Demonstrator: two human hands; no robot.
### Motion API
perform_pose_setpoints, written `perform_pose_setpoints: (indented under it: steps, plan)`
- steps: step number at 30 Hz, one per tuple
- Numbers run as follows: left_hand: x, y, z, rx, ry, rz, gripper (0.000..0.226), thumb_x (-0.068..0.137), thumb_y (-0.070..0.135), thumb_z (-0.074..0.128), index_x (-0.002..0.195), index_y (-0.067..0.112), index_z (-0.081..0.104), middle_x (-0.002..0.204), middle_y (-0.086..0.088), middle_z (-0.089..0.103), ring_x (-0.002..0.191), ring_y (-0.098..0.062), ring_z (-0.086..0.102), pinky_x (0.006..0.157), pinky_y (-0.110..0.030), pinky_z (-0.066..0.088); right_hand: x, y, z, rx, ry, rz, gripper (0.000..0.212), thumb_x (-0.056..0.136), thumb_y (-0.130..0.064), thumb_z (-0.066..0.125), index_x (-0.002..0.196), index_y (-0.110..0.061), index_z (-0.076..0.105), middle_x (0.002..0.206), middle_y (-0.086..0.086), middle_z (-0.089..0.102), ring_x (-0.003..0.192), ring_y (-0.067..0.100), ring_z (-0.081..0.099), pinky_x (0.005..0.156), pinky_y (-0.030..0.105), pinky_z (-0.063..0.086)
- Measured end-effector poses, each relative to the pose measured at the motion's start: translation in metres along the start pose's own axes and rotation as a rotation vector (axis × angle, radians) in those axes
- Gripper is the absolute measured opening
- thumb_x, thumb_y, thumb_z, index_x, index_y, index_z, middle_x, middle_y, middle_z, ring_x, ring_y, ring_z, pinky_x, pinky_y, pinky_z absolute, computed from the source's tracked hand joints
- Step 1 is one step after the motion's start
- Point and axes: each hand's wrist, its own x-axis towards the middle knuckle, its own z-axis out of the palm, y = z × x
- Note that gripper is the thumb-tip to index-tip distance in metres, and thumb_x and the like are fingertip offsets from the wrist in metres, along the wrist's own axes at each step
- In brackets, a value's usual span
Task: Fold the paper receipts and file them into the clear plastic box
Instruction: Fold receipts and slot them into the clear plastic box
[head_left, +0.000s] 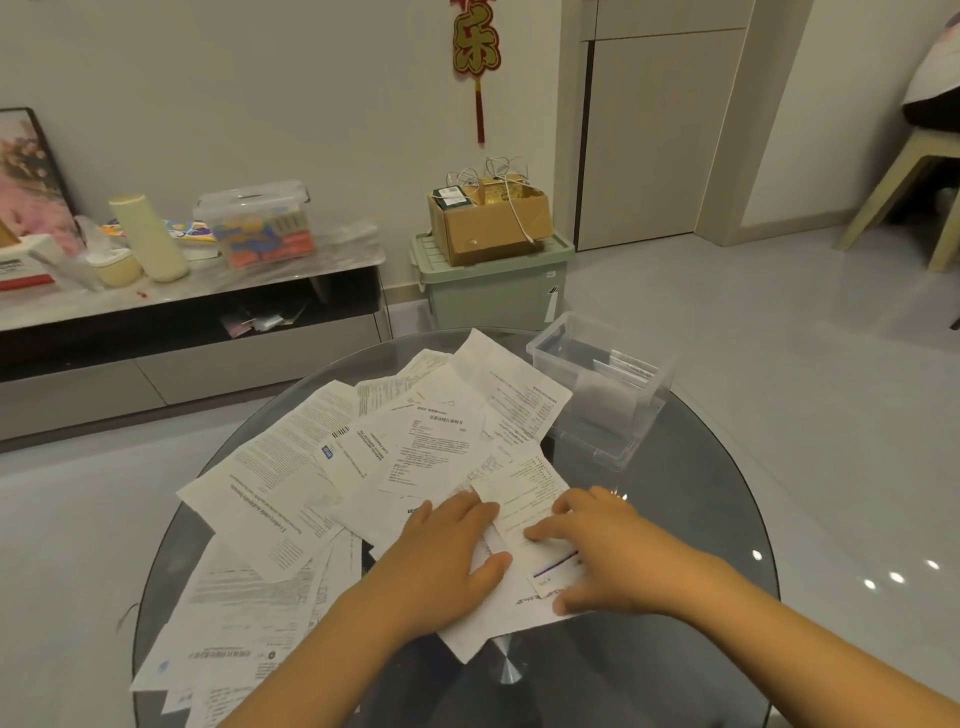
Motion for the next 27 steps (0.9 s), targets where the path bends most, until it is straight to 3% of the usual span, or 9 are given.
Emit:
perform_pose_setpoints:
  steps: [3, 7, 10, 15, 17, 21, 23, 27]
  plan:
    - [0.001, -0.003, 0.0, 0.026, -0.016, -0.007, 0.058, 0.095, 0.051, 0.036, 0.147, 0.029, 0.022, 0.155, 0.009, 0.013, 0.143, -0.012, 0.013, 0.119, -0.036, 0.003, 0.003, -0.001, 0.0, -0.015, 0.056, -0.043, 0.051, 0.082, -0.035, 0.065, 0.13, -0.037, 0.05, 0.13, -0.007, 0.045, 0.119, 0.015, 0.039, 0.096, 0.022, 0.029]
    - [0.001, -0.008, 0.001, -0.041, -0.082, -0.069, 0.067, 0.088, 0.062, 0.043, 0.145, 0.037, 0.021, 0.158, 0.01, -0.003, 0.145, -0.021, 0.003, 0.119, -0.044, 0.01, 0.004, 0.0, 0.0, 0.035, 0.089, -0.062, 0.025, 0.081, -0.036, 0.063, 0.106, -0.034, 0.067, 0.111, -0.01, 0.061, 0.106, 0.012, 0.05, 0.083, 0.022, 0.039]
    - [0.001, -0.01, 0.002, -0.12, -0.137, -0.082, 0.077, 0.077, 0.074, 0.048, 0.143, 0.042, 0.025, 0.156, 0.013, -0.014, 0.146, -0.023, -0.009, 0.118, -0.047, 0.012, 0.002, 0.002, -0.004, 0.097, 0.071, -0.043, 0.017, 0.082, -0.032, 0.058, 0.094, -0.033, 0.07, 0.096, -0.01, 0.067, 0.091, 0.008, 0.055, 0.071, 0.02, 0.041]
    - [-0.002, -0.005, -0.002, -0.204, -0.087, -0.047, 0.069, 0.075, 0.072, 0.054, 0.134, 0.041, 0.042, 0.156, 0.015, -0.014, 0.144, -0.013, -0.018, 0.119, -0.043, 0.004, 0.0, 0.001, -0.011, 0.19, 0.095, -0.052, 0.013, 0.087, -0.028, 0.052, 0.09, -0.026, 0.064, 0.092, -0.008, 0.068, 0.085, 0.01, 0.061, 0.077, 0.028, 0.05]
    - [-0.001, -0.003, -0.001, -0.236, -0.04, -0.045, 0.063, 0.077, 0.071, 0.052, 0.131, 0.039, 0.049, 0.157, 0.016, -0.006, 0.145, -0.012, -0.011, 0.119, -0.042, 0.007, 0.0, -0.002, -0.01, 0.243, 0.134, -0.059, 0.012, 0.09, -0.029, 0.049, 0.09, -0.023, 0.059, 0.089, -0.006, 0.065, 0.082, 0.012, 0.059, 0.076, 0.031, 0.05]
    - [0.006, 0.0, 0.006, -0.273, 0.064, -0.124, 0.047, 0.087, 0.058, 0.051, 0.12, 0.026, 0.061, 0.15, 0.009, 0.025, 0.136, -0.014, 0.024, 0.113, -0.035, 0.025, 0.005, -0.005, -0.006, 0.319, 0.238, -0.05, 0.011, 0.093, -0.031, 0.049, 0.102, -0.028, 0.054, 0.101, -0.008, 0.062, 0.091, 0.011, 0.057, 0.081, 0.031, 0.049]
    - [0.009, 0.001, 0.008, -0.295, 0.119, -0.168, 0.042, 0.089, 0.051, 0.052, 0.116, 0.02, 0.061, 0.143, 0.009, 0.034, 0.13, -0.013, 0.032, 0.11, -0.032, 0.028, 0.009, -0.003, -0.005, 0.277, 0.294, -0.022, 0.025, 0.092, -0.029, 0.051, 0.117, -0.03, 0.049, 0.113, -0.01, 0.054, 0.103, 0.009, 0.053, 0.087, 0.025, 0.045]
    - [0.012, 0.004, 0.01, -0.219, 0.214, -0.173, 0.04, 0.086, 0.05, 0.056, 0.119, 0.027, 0.049, 0.132, 0.009, 0.042, 0.119, -0.01, 0.037, 0.1, -0.023, 0.029, 0.011, 0.002, -0.001, 0.222, 0.26, 0.016, 0.051, 0.089, -0.022, 0.054, 0.135, -0.035, 0.036, 0.126, -0.009, 0.041, 0.115, 0.011, 0.047, 0.094, 0.026, 0.043]
